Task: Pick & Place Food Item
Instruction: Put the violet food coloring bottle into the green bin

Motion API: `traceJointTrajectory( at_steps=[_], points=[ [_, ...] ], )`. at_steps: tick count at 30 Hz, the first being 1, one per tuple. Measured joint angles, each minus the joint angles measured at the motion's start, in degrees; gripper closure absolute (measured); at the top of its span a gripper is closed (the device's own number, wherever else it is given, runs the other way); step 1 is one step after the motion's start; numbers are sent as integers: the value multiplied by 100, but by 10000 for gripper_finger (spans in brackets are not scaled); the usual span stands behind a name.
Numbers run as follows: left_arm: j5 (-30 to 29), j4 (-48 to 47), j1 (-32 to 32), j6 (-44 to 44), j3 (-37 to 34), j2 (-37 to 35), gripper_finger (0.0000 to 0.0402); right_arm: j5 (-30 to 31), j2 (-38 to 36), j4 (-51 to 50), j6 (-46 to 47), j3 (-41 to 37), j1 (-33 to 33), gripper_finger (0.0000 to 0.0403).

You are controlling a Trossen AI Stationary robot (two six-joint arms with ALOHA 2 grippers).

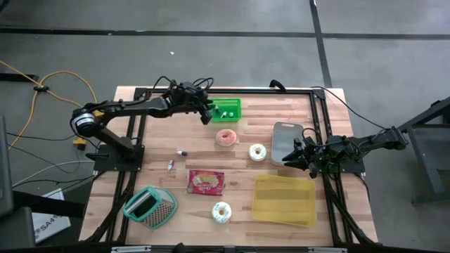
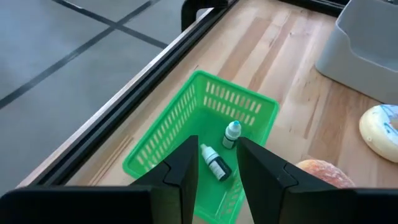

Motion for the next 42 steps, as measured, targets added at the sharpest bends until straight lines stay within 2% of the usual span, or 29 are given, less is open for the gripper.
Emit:
traceJointTrajectory(
  at_steps=[7,11,15,29,42],
  points=[
    [109,-437,-136,149,0,-19,295,0,-1,0,0,1,1,302],
    [422,-1016,-287,399,0,-153,295,-2,-1,1,-1,2,2,302],
    [463,-1854,-548,498,0,-350,295,-2,-1,1,0,1,1,302],
    [425,-3612,-1782,173,0,-688,295,0,-2,-1,-2,0,0,302],
    [393,-4450,-2511,-119,-2,-824,295,-2,-2,0,0,0,0,302]
  ],
)
